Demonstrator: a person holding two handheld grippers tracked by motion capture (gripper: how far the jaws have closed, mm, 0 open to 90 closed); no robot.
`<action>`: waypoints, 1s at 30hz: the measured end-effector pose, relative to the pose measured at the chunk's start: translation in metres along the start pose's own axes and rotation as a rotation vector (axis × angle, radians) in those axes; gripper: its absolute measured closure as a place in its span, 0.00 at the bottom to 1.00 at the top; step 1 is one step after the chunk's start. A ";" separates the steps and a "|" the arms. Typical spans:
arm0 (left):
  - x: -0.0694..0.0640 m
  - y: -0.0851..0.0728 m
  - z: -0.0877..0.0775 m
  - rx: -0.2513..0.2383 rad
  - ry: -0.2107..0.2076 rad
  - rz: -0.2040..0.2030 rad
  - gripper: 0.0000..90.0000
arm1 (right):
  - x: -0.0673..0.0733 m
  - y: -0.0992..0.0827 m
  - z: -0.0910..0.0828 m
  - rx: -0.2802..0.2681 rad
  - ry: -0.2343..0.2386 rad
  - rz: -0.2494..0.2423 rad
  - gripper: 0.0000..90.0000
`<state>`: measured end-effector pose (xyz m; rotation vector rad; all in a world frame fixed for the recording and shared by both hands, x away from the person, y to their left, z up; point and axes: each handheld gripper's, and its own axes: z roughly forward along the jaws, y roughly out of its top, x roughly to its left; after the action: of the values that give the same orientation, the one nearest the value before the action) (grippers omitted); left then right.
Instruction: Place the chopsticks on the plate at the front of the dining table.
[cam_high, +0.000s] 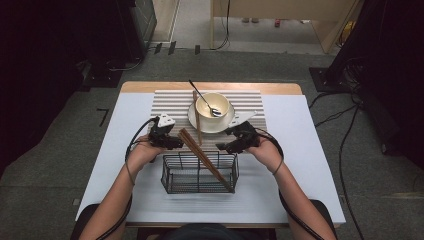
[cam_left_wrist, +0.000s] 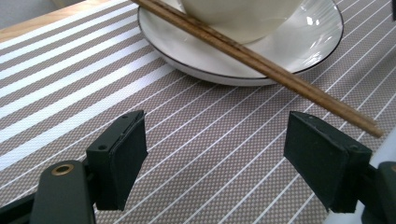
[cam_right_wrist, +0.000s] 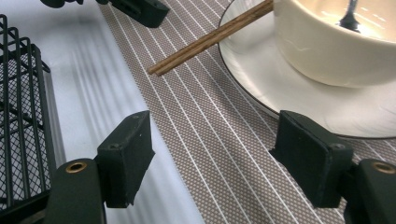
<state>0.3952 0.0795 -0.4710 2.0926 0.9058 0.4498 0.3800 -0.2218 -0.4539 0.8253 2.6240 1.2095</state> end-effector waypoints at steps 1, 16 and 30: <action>0.001 -0.001 -0.001 -0.001 0.001 0.001 0.24 | -0.001 0.000 -0.001 -0.003 -0.003 0.000 0.31; 0.019 -0.013 -0.007 0.009 0.025 -0.039 0.24 | -0.024 -0.013 -0.011 0.021 -0.058 0.020 0.31; 0.036 -0.027 -0.008 0.055 0.032 -0.079 0.24 | -0.045 -0.029 -0.014 0.029 -0.086 0.053 0.30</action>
<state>0.4029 0.1221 -0.4871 2.0963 1.0260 0.4222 0.4004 -0.2704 -0.4706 0.9355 2.5719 1.1250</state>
